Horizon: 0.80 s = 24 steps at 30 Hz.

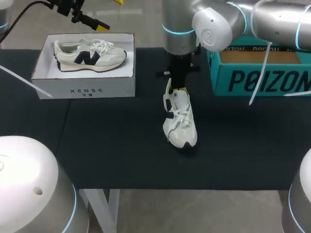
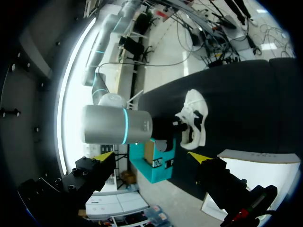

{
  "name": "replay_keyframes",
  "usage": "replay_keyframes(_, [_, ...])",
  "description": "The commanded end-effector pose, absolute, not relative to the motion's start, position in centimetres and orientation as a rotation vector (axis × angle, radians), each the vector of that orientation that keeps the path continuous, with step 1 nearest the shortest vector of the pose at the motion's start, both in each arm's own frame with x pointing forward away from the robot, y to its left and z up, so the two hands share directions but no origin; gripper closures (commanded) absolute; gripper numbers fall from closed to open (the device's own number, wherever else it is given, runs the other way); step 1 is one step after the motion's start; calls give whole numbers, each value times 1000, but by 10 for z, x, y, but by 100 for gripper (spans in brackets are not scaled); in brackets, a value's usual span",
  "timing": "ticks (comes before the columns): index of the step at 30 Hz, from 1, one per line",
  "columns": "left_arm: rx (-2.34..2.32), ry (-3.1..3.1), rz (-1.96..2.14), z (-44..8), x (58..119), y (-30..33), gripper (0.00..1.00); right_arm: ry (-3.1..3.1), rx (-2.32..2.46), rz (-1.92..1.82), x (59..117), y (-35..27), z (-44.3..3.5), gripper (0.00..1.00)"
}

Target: Take the shoe out of the shoebox, open the shoe tongue, remove and reinsert the insole, then place the shoe into the shoebox

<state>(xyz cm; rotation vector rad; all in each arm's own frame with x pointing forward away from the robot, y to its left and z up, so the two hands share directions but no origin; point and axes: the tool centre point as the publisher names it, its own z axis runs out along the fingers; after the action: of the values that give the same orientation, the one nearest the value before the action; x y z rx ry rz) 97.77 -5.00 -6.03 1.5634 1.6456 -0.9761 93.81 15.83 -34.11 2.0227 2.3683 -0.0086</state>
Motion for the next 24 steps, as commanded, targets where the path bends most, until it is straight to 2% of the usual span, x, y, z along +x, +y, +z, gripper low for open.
replay_keyframes(1, [1568, 1648, -974, -60, 978, -50, 0, 2362, 2033, -6, 932, 157, -342, 100])
replay_keyframes(4, [1568, 1648, -974, -60, 978, -50, 0, 2364, 2047, -9, 930, 156, -345, 100])
replay_keyframes(5, [1568, 1648, -974, -60, 978, -50, 0, 2370, 2051, -12, 929, 156, -346, 80])
replay_keyframes(6, [1568, 1648, -974, -60, 978, -50, 0, 2371, 2051, -12, 929, 156, -346, 69])
replay_keyframes(20, [1568, 1648, -974, -60, 978, -50, 0, 2377, 2064, -39, 925, 149, -340, 38])
replay_keyframes(24, [1568, 1648, -974, -60, 978, -50, 0, 2385, 2057, -41, 924, 146, -338, 21])
